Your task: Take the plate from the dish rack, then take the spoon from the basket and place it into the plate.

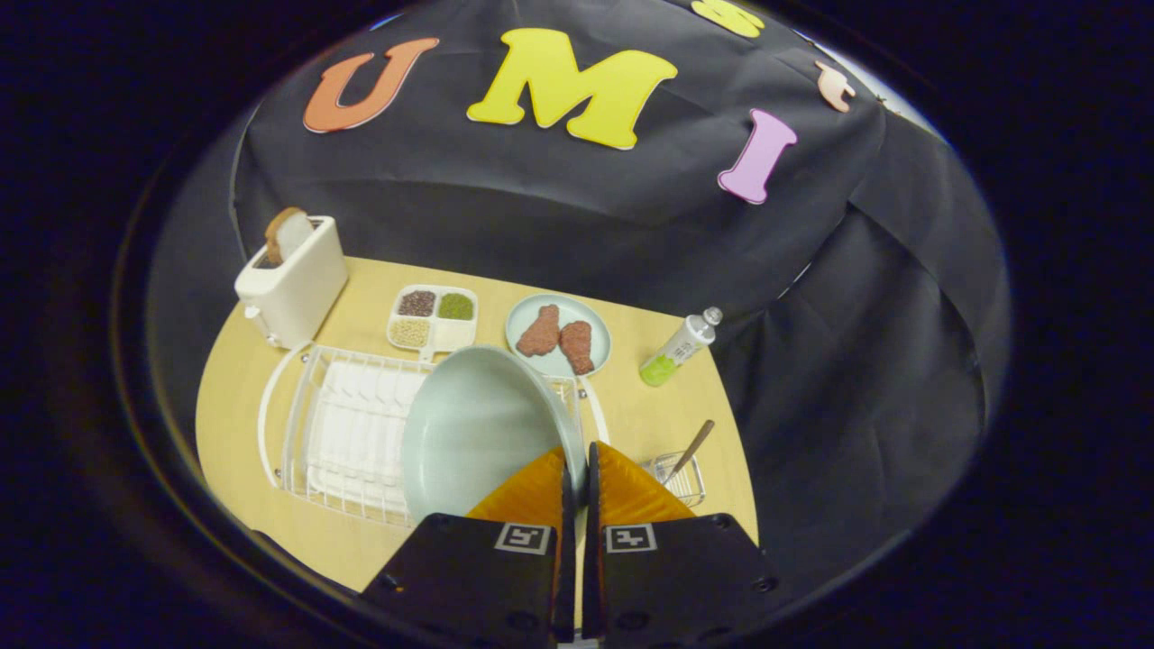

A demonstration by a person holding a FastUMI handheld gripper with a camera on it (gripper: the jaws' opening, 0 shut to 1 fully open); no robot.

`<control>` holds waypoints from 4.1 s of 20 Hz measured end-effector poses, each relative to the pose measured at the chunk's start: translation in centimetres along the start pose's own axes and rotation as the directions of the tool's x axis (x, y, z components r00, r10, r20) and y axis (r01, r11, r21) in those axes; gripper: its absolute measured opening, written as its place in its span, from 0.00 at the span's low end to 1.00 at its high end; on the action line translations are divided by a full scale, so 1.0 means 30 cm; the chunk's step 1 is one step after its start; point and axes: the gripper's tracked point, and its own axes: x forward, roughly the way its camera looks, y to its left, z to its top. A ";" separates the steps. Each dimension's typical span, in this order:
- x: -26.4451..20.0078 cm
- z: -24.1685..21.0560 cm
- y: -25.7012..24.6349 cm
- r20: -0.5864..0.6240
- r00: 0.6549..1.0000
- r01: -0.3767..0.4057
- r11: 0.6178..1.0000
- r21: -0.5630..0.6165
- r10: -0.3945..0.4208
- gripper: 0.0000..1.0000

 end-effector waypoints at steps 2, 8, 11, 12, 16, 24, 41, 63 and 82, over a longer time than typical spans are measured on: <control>-0.016 -0.071 -0.023 -0.004 0.997 -0.082 0.995 0.048 0.082 0.09; 0.030 -0.353 -0.134 0.004 0.957 -0.288 0.947 0.144 0.290 0.09; 0.091 -0.507 -0.184 0.022 0.944 -0.326 0.923 0.203 0.329 0.09; 0.113 -0.569 -0.183 0.014 0.936 -0.346 0.911 0.224 0.352 0.09; 0.195 -0.764 -0.156 -0.021 0.879 -0.449 0.840 0.304 0.477 0.08; 0.384 -0.941 -0.131 -0.086 0.850 -0.447 0.798 0.404 0.519 0.09; 0.429 -0.868 -0.244 0.170 0.893 -0.445 0.872 0.205 0.416 0.76; 0.753 -0.218 -0.596 0.382 0.886 -0.331 0.935 0.126 0.262 1.00; 0.604 -0.142 -0.646 0.413 0.895 -0.276 0.937 0.212 0.170 0.12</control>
